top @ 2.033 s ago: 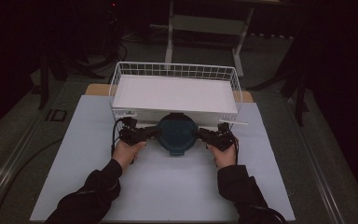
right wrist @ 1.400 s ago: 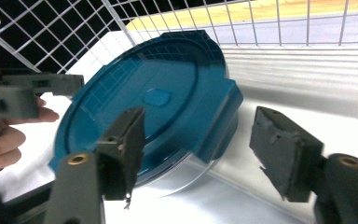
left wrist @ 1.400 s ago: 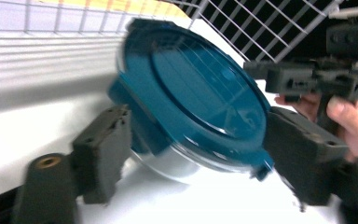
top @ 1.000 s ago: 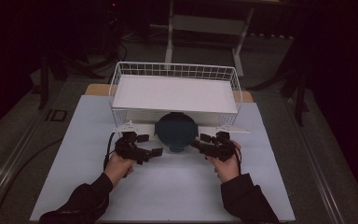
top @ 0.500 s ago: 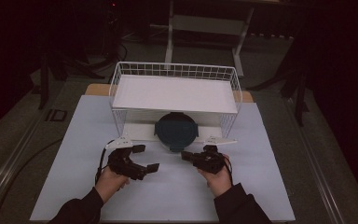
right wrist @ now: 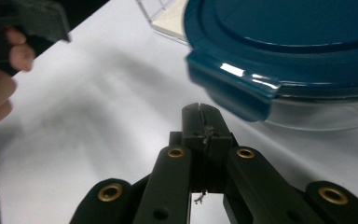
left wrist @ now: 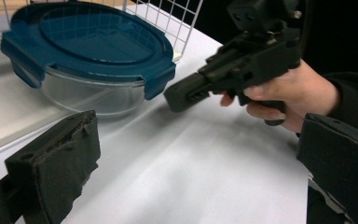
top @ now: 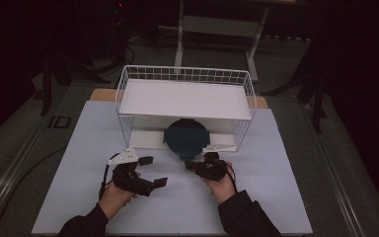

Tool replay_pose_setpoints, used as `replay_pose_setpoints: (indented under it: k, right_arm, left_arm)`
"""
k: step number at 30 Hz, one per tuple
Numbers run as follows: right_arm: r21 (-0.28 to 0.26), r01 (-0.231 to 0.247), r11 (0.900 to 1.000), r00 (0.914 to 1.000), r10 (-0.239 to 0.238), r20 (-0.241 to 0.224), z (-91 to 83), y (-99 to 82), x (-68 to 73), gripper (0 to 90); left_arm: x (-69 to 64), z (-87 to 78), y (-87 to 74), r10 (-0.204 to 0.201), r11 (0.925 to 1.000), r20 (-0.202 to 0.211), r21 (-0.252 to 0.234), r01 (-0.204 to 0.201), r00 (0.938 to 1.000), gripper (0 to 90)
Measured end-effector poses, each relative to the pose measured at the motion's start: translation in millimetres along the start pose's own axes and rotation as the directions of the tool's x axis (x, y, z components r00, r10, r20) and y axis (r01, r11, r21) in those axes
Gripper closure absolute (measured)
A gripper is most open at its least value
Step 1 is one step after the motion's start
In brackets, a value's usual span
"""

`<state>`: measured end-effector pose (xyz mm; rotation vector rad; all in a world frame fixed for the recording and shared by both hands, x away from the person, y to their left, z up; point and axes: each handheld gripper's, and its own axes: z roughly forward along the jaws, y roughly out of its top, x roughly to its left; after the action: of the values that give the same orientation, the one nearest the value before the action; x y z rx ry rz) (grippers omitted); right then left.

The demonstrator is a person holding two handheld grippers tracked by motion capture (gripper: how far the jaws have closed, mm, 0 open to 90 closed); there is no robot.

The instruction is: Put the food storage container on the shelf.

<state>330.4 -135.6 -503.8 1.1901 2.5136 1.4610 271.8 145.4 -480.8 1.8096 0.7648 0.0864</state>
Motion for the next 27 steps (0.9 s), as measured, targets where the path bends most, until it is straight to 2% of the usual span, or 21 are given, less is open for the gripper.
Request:
replay_pose_setpoints:
  k: [2,5,8,12,17,21,27]
  right_arm:
    - [-0.001,-0.006,1.0,0.9998,0.006,0.018,3.0,0.8,-3.4,90.0]
    - [0.005,-0.014,0.9999,0.9996,0.014,0.023,7.1,0.8,-6.4,90.0]
    - [-0.003,-0.023,0.9997,0.9996,0.023,0.019,9.6,3.0,-7.4,89.9]
    - [-0.004,-0.004,1.0,0.9992,0.005,0.04,13.0,9.8,-9.0,89.9]
    - [-0.014,-0.018,0.9997,0.9984,0.019,0.054,18.2,16.9,-15.5,89.9]
    - [-0.012,-0.03,0.9995,0.9985,0.03,0.046,22.8,22.5,-20.7,89.9]
    - [-0.012,-0.02,0.9997,0.9967,0.021,0.079,28.9,31.9,-26.3,89.9]
  left_arm:
    - [-1.6,1.7,-1.5,0.016,0.9999,-0.005,0.006,-0.016,0.9999,0.0]
    - [-4.9,3.0,-2.8,0.051,0.9986,-0.023,0.011,-0.051,0.9984,0.0]
    - [-7.2,2.5,-2.2,0.066,0.9978,-0.025,0.001,-0.066,0.9975,0.0]
    - [-6.5,1.5,-1.8,0.06,0.9981,-0.031,-0.013,-0.06,0.9978,0.0]
    - [-5.5,1.1,-2.1,0.057,0.9983,-0.031,-0.012,-0.057,0.9979,0.0]
    - [-4.7,0.9,-1.9,0.058,0.9982,-0.03,-0.014,-0.059,0.9979,0.0]
    - [-4.8,0.6,-1.9,0.057,0.9982,-0.026,-0.017,-0.057,0.9981,0.0]
